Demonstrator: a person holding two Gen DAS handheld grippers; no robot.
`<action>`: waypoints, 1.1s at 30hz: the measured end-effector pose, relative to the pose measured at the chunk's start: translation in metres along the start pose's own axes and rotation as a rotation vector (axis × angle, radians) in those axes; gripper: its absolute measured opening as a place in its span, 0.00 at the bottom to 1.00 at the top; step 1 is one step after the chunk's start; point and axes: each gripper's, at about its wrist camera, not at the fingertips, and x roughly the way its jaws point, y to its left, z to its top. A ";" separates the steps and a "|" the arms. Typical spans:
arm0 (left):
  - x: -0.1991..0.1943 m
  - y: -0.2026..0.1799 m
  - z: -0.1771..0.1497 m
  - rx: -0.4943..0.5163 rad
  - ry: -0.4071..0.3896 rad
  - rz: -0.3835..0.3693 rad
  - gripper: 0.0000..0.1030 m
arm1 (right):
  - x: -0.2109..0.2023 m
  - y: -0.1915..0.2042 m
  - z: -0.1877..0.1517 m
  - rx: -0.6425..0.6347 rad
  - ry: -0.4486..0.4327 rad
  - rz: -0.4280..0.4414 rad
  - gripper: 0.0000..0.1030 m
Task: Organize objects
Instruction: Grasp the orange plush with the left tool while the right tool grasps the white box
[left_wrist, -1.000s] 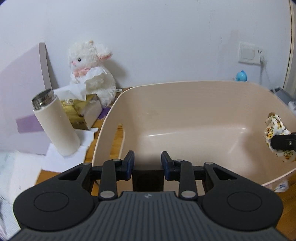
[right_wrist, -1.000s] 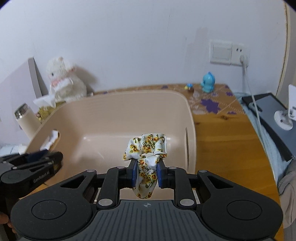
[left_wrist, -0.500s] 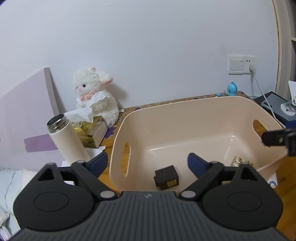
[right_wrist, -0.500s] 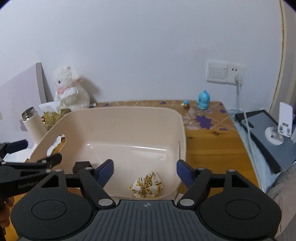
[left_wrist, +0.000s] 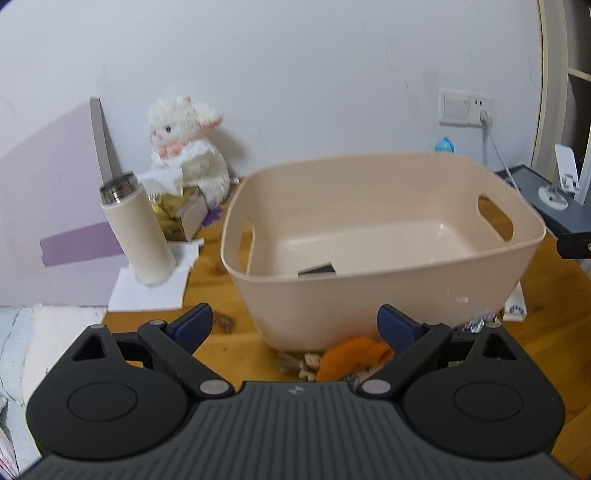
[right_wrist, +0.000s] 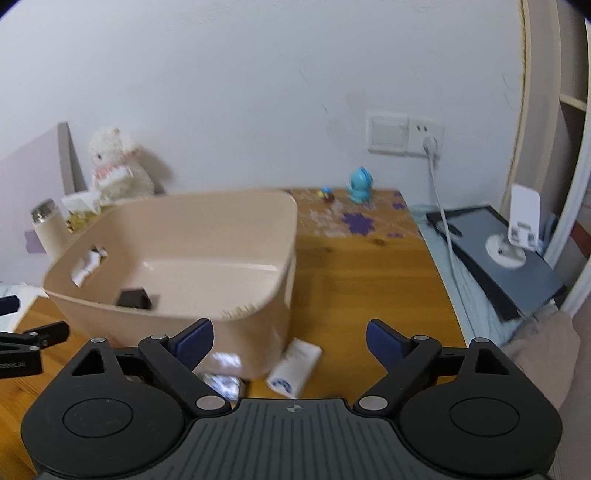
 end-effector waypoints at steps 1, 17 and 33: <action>0.004 0.000 -0.003 -0.003 0.010 -0.001 0.94 | 0.005 -0.002 -0.002 0.003 0.016 -0.009 0.89; 0.047 -0.013 -0.026 -0.023 0.084 -0.043 0.94 | 0.079 0.011 -0.047 -0.062 0.114 -0.078 0.88; 0.065 -0.020 -0.030 -0.015 0.099 -0.070 0.60 | 0.085 0.026 -0.054 -0.083 0.051 -0.053 0.60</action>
